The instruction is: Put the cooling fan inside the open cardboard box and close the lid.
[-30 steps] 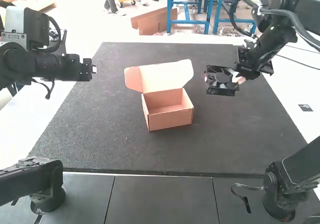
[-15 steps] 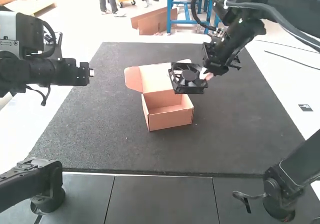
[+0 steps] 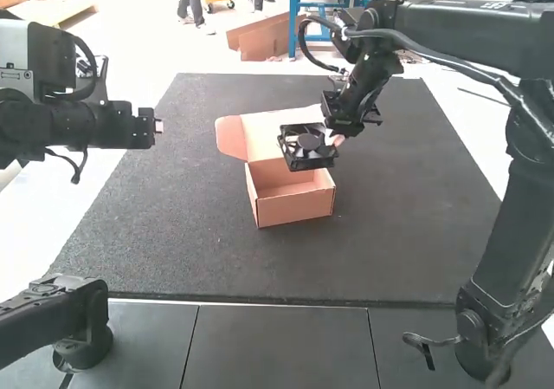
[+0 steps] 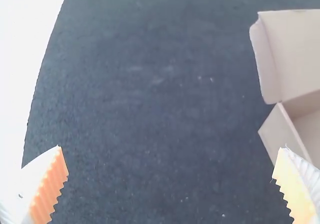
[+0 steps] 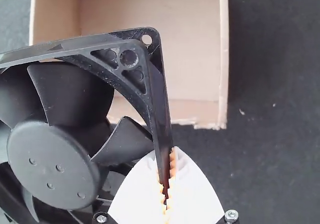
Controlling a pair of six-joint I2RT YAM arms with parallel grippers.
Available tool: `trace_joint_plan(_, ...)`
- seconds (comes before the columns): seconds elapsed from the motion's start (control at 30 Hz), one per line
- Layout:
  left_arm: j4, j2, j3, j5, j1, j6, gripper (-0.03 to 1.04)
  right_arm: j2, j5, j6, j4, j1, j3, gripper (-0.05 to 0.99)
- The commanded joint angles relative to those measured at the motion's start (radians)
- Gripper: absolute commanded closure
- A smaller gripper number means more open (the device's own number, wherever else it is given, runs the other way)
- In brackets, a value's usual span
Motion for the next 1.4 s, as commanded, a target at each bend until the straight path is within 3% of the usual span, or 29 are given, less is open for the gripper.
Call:
trace_joint_plan(0.0, 0.014, -0.008, 0.019, 0.010, -0.003, -0.008, 0.04, 0.029, 0.001, -0.018, 0.007, 0.016, 0.068, 0.95)
trace_joint_plan(0.43, 0.023, -0.005, 0.019, 0.010, -0.005, -0.008, 0.04, 0.178, 0.001, -0.027, 0.019, 0.044, 0.172, 0.95)
trace_joint_plan(1.23, 0.028, -0.002, 0.019, 0.012, -0.003, -0.010, 0.04, 0.370, 0.004, -0.014, 0.053, 0.049, 0.204, 0.95)
trace_joint_plan(1.3, 0.028, -0.002, 0.019, 0.010, -0.005, -0.010, 0.04, 0.382, 0.004, -0.014, 0.057, 0.043, 0.218, 0.94)
trace_joint_plan(1.37, 0.026, -0.002, 0.023, 0.012, -0.005, -0.010, 0.04, 0.390, 0.004, 0.002, 0.059, 0.041, 0.241, 0.82)
